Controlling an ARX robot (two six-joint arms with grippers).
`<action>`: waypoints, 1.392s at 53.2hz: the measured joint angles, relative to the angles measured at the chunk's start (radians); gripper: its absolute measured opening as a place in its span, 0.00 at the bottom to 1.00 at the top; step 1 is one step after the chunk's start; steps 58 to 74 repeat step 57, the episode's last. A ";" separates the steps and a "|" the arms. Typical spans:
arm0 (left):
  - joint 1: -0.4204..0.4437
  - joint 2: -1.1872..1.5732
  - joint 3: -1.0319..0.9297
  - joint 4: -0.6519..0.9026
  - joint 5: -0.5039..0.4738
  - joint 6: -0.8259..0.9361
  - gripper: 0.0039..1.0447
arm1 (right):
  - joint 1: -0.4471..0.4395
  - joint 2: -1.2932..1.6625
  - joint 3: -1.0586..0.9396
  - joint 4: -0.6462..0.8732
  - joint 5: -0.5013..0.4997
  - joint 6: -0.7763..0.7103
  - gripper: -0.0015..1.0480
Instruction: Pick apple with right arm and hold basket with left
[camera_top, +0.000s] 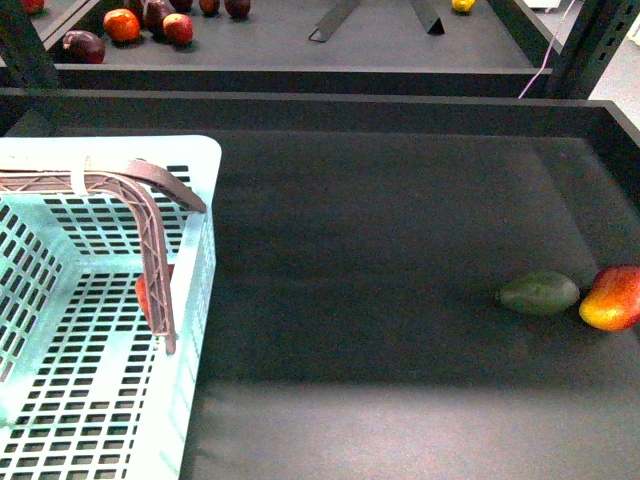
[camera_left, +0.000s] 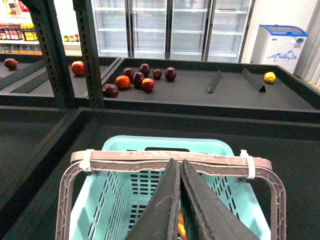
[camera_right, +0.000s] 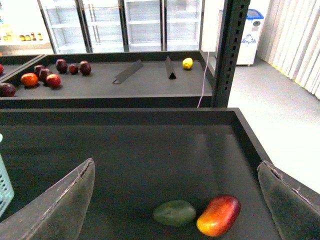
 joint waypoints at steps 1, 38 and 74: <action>0.000 0.000 0.000 0.000 0.000 0.000 0.03 | 0.000 0.000 0.000 0.000 0.000 0.000 0.92; 0.000 0.000 0.000 0.000 0.000 0.000 0.83 | 0.000 0.000 0.000 0.000 0.000 0.000 0.92; 0.000 0.000 0.000 0.000 0.000 0.002 0.94 | 0.000 0.000 0.000 0.000 0.000 0.000 0.92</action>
